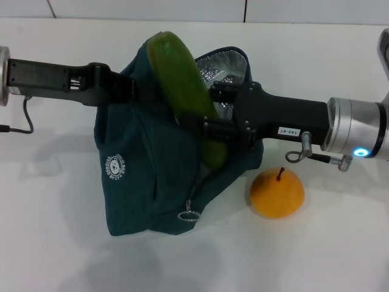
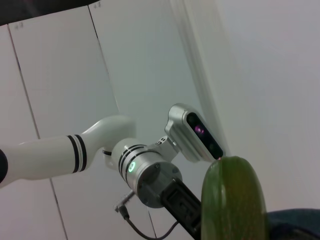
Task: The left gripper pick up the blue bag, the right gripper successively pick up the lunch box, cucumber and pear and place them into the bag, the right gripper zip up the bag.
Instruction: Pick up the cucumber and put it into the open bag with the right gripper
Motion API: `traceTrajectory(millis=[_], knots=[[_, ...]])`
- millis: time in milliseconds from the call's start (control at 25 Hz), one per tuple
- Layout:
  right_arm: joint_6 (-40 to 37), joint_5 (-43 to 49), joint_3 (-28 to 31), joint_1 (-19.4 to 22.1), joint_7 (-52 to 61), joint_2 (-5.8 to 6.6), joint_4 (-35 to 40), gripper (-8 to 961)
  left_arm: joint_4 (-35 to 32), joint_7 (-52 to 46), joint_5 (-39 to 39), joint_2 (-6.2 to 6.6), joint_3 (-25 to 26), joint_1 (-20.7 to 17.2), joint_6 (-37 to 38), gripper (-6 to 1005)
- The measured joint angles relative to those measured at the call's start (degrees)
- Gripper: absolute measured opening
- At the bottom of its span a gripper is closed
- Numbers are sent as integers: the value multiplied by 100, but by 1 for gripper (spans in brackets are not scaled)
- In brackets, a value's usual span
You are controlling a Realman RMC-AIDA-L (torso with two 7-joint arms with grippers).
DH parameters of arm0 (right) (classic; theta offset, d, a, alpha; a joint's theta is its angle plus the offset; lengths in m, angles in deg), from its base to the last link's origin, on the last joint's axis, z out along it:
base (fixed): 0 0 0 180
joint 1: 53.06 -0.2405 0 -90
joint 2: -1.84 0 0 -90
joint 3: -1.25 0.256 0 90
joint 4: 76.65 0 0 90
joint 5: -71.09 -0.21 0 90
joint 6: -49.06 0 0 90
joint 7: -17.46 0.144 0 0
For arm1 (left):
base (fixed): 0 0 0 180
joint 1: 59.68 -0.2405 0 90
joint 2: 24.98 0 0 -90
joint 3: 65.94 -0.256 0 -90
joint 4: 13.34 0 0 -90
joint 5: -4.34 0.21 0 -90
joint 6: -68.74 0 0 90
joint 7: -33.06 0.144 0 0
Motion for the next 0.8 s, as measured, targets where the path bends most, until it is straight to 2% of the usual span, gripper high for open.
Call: traceTrajectory(millis=[720,800], knots=[[-247,-11,-27,158,-67,0,30,551,0,-1,-31,1,0,-10,17,38],[-275,-11,-20,172,-77,0,30,580,0,-1,-32,6,0,-14,17,38]])
